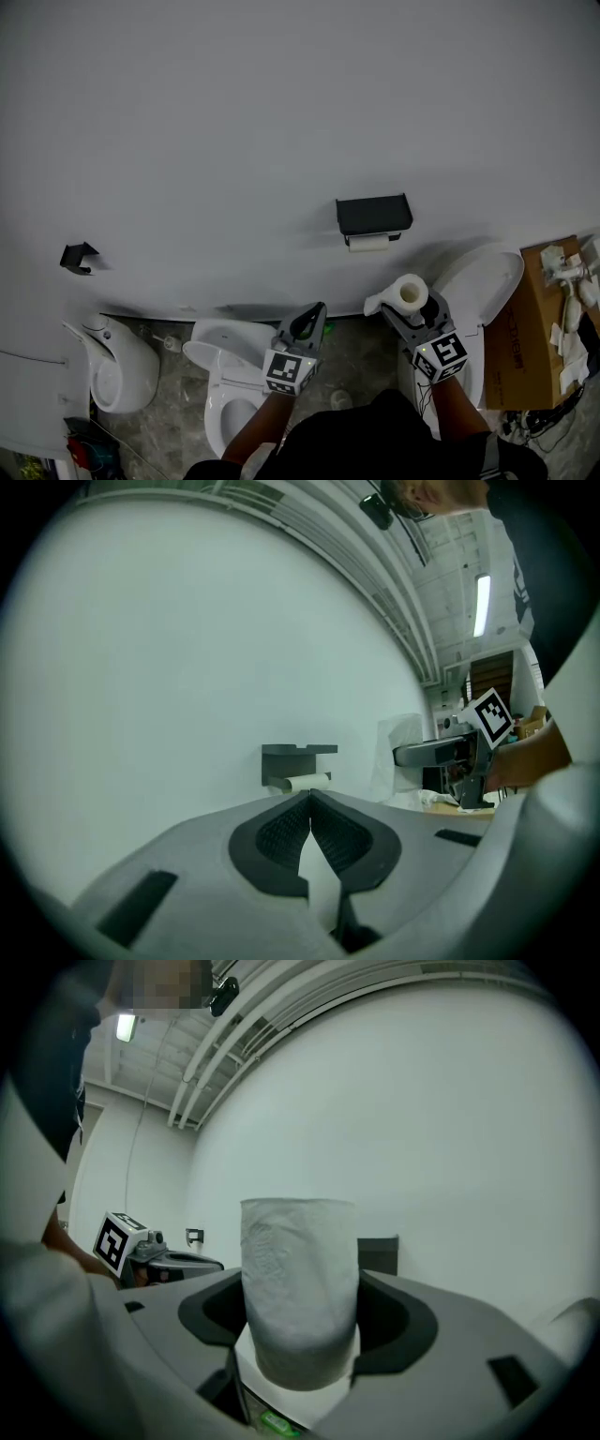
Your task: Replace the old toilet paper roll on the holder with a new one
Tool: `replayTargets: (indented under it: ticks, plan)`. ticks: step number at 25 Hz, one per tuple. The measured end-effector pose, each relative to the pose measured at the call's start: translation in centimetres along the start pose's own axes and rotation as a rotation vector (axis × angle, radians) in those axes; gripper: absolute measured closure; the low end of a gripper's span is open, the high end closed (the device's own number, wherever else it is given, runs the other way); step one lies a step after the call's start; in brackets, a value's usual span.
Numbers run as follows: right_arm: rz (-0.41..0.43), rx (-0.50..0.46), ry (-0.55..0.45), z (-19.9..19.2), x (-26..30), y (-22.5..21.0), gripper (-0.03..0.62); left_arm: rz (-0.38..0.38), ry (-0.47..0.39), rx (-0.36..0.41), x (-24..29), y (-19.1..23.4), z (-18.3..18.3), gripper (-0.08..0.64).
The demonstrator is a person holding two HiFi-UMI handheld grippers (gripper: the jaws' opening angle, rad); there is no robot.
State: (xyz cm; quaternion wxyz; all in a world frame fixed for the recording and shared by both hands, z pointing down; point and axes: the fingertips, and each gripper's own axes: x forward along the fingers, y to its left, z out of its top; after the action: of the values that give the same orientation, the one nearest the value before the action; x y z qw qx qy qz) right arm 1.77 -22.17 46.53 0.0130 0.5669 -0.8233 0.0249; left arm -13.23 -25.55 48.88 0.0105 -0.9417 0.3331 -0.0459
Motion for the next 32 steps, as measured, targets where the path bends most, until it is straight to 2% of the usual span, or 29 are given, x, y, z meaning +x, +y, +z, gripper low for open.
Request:
replayTargets:
  ticks: [3, 8, 16, 18, 21, 26, 27, 29, 32]
  plan:
    - [-0.027, -0.008, 0.025, -0.5, -0.2, -1.0, 0.276, -0.030, 0.001, 0.068, 1.6, 0.1, 0.3, 0.554]
    - [-0.044, 0.005, 0.043, -1.2, -0.2, -2.5, 0.276, -0.060, 0.010, 0.091, 3.7, -0.6, 1.0, 0.554]
    - [-0.001, 0.002, 0.049, -0.8, 0.6, -4.6, 0.276, -0.100, 0.058, 0.212, 7.5, -2.8, 0.4, 0.554]
    - [0.014, 0.013, 0.054, -0.8, 0.8, -5.0, 0.276, -0.084, 0.078, 0.290, 8.2, -3.2, 0.6, 0.554]
    - [0.051, 0.013, 0.075, -1.0, 1.1, -5.7, 0.276, -0.052, 0.101, 0.455, 9.6, -4.3, 1.3, 0.554]
    - [0.095, -0.002, 0.103, -1.2, 1.4, -6.8, 0.276, 0.000, 0.186, 0.684, 12.6, -5.0, 1.0, 0.549]
    - [0.100, -0.002, 0.106, -1.2, 1.3, -7.1, 0.276, 0.002, 0.201, 0.716, 13.2, -5.1, 0.9, 0.532]
    - [0.111, -0.001, 0.115, -1.4, 1.2, -7.7, 0.276, -0.004, 0.224, 0.765, 14.5, -5.2, 0.7, 0.444]
    - [0.132, 0.000, 0.122, -1.6, 1.4, -8.7, 0.276, -0.008, 0.268, 0.859, 16.4, -4.9, 0.2, 0.392]
